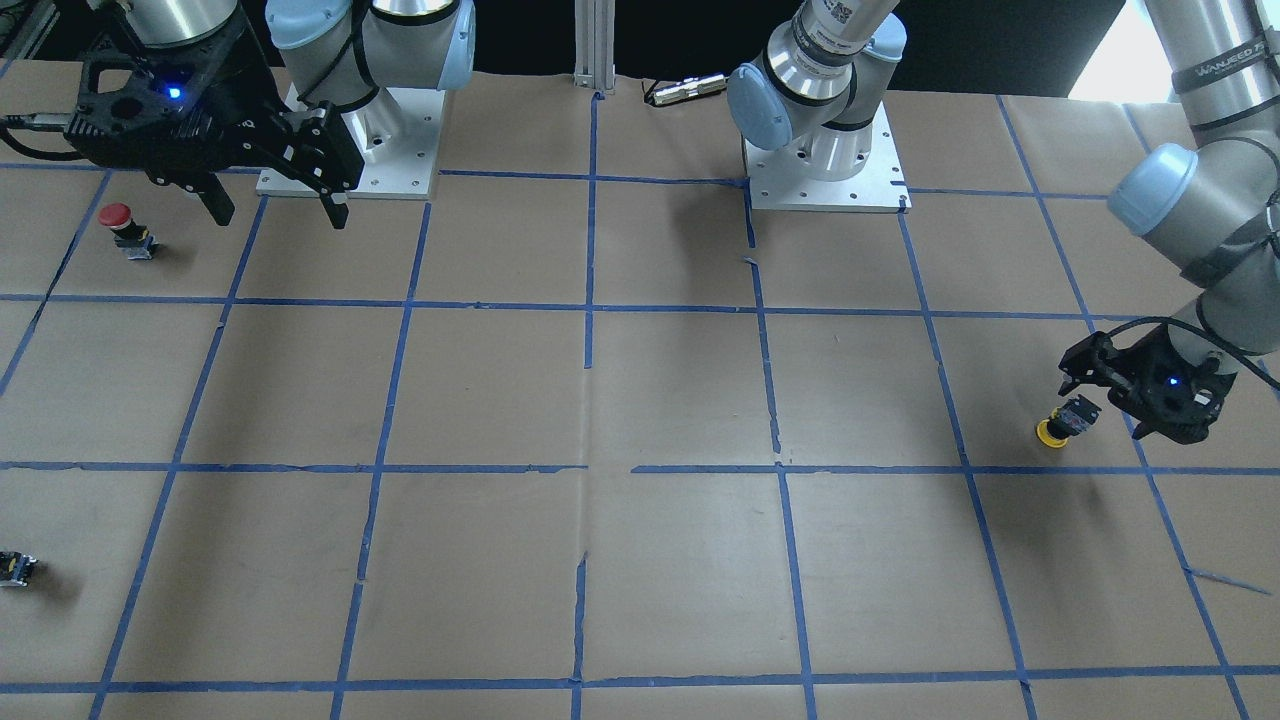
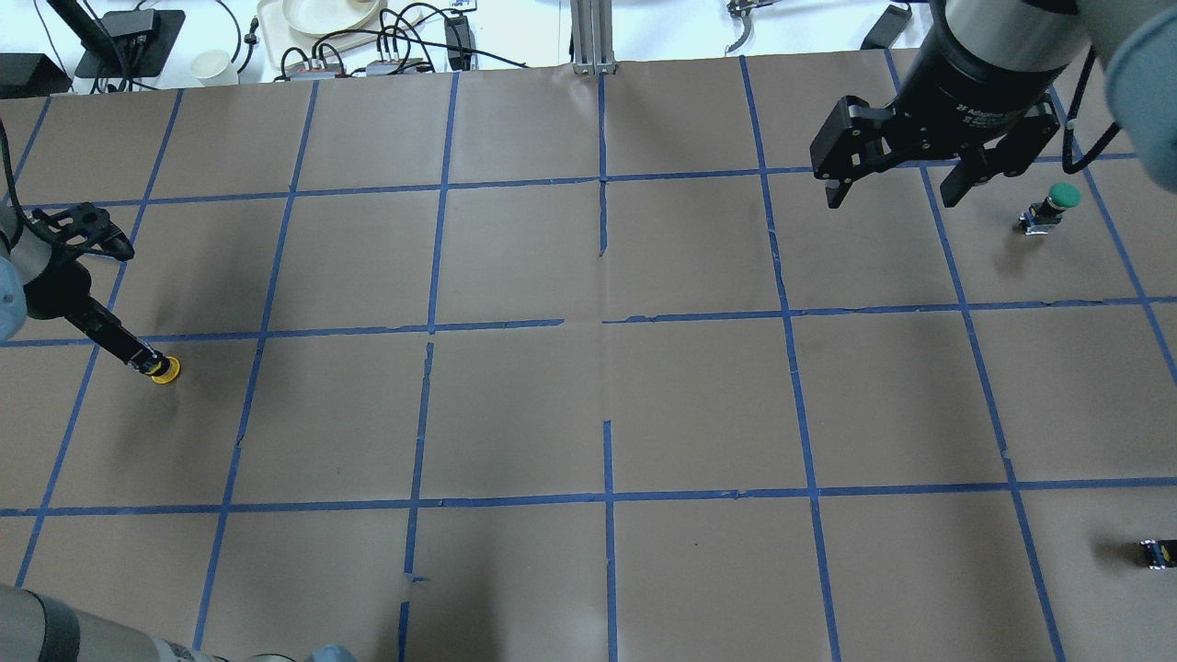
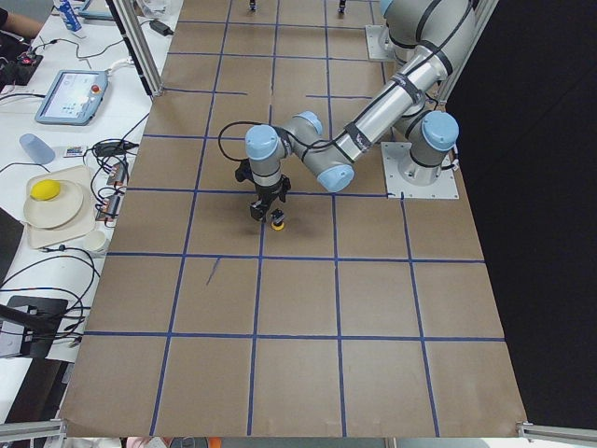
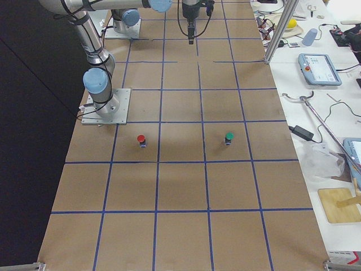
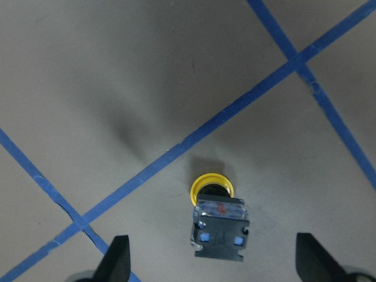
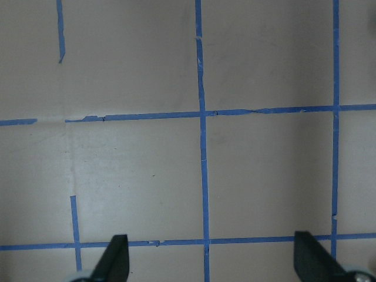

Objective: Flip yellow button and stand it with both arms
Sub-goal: 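Close the left gripper on the yellow button's body and lift it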

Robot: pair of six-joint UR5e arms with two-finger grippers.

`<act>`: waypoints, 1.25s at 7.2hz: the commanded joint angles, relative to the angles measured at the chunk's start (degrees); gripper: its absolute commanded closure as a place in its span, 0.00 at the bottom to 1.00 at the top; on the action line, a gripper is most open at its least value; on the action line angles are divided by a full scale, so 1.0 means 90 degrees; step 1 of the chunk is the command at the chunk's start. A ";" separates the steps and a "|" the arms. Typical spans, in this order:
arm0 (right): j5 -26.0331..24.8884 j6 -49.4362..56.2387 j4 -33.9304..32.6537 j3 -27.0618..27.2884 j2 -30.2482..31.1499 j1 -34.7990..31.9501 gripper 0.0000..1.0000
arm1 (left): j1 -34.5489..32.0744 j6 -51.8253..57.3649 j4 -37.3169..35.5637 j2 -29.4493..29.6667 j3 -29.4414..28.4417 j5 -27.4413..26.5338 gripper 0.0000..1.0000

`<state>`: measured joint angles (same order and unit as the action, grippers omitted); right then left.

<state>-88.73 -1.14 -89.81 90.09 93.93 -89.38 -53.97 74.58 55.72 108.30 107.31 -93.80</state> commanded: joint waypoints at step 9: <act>0.0035 -0.0020 -0.0070 0.0069 0.0003 -0.0001 0.00 | -0.0009 -0.0162 -0.0322 0.0057 0.0127 0.0051 0.96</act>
<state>-88.32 -1.32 -90.48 90.70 93.96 -89.46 -53.91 73.35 52.40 109.62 108.51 -93.74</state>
